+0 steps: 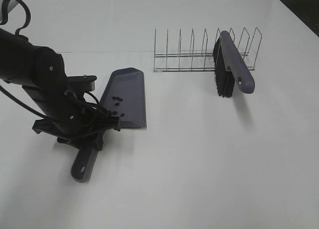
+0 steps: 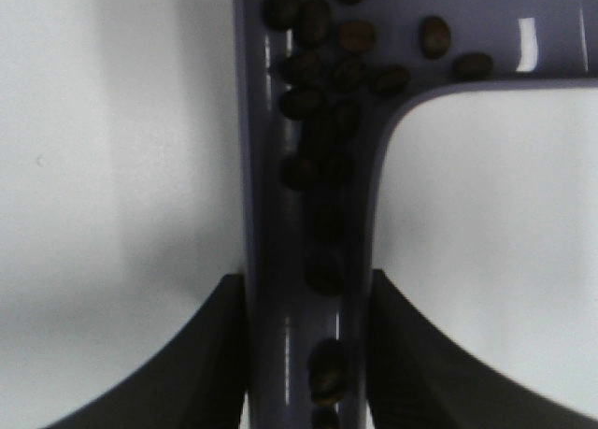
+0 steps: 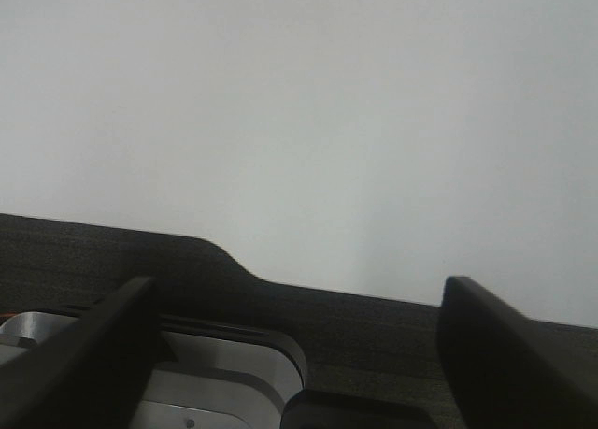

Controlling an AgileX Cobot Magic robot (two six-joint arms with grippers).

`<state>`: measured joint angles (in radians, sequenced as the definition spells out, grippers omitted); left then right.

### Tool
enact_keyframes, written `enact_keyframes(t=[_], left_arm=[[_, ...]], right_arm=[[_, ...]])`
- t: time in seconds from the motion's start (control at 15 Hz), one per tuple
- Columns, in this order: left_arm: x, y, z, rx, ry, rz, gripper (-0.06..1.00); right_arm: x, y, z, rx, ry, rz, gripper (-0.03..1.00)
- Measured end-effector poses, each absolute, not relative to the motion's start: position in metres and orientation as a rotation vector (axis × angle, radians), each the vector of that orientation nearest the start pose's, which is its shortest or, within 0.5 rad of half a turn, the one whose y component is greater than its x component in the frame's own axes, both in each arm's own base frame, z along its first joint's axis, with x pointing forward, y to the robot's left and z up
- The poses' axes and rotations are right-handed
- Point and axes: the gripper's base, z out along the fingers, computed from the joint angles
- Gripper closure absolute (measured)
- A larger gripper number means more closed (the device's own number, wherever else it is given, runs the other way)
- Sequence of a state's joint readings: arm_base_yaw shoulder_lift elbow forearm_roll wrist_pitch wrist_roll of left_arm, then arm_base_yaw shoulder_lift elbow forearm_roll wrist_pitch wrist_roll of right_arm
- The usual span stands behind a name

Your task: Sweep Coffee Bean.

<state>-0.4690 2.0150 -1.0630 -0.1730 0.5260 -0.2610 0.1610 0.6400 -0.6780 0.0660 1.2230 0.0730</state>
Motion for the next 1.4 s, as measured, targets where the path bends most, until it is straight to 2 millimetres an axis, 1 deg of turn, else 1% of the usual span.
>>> enact_keyframes(t=[0.07,0.13,0.2,0.27,0.33,0.4,0.47,0.6,0.67,0.73,0.87,0.93,1.0,1.07,1.13,1.2,1.27,1.4], left_arm=[[0.311,-0.166,0.097,0.099,2.996,-0.239,0.57],[0.311,-0.166,0.099,0.1,2.991,-0.242,0.47],[0.311,-0.166,0.1,0.099,2.991,-0.244,0.39],[0.31,-0.166,0.105,0.099,2.986,-0.249,0.26],[0.31,-0.166,0.114,0.105,2.972,-0.257,0.19],[0.309,-0.166,0.126,0.12,2.959,-0.261,0.17],[0.308,-0.165,0.142,0.147,2.933,-0.26,0.16],[0.303,-0.159,0.182,0.22,2.896,-0.226,0.16],[0.289,-0.146,0.222,0.291,2.867,-0.143,0.16],[0.278,-0.137,0.244,0.301,2.852,-0.09,0.16],[0.25,-0.117,0.286,0.29,2.816,-0.014,0.16],[0.242,-0.111,0.297,0.284,2.804,-0.008,0.16],[0.225,-0.102,0.315,0.27,2.774,-0.013,0.16],[0.208,-0.093,0.328,0.257,2.738,-0.029,0.16],[0.187,-0.082,0.337,0.247,2.699,-0.051,0.16],[0.167,-0.072,0.335,0.241,2.682,-0.062,0.16],[0.144,-0.061,0.331,0.234,2.661,-0.082,0.16],[0.103,-0.041,0.315,0.225,2.613,-0.111,0.16]], right_arm=[[0.082,0.019,0.295,-0.108,2.673,0.165,0.25],[0.082,0.019,0.295,-0.109,2.673,0.165,0.25],[0.082,0.019,0.295,-0.109,2.673,0.165,0.25],[0.082,0.019,0.295,-0.109,2.673,0.165,0.25],[0.082,0.019,0.295,-0.109,2.673,0.165,0.25],[0.082,0.019,0.295,-0.109,2.673,0.165,0.25],[0.082,0.019,0.295,-0.109,2.673,0.165,0.25],[0.082,0.019,0.295,-0.109,2.674,0.164,0.25],[0.082,0.019,0.294,-0.121,2.675,0.16,0.25],[0.082,0.019,0.294,-0.123,2.675,0.157,0.25],[0.081,0.018,0.293,-0.159,2.669,0.143,0.25],[0.08,0.018,0.292,-0.171,2.67,0.14,0.25],[0.077,0.018,0.289,-0.206,2.666,0.132,0.25],[0.073,0.017,0.285,-0.218,2.659,0.128,0.25],[0.068,0.016,0.28,-0.226,2.66,0.125,0.25],[0.063,0.015,0.274,-0.226,2.659,0.125,0.25],[0.059,0.014,0.271,-0.227,2.65,0.125,0.25],[0.05,0.013,0.274,-0.254,2.584,0.121,0.25]])
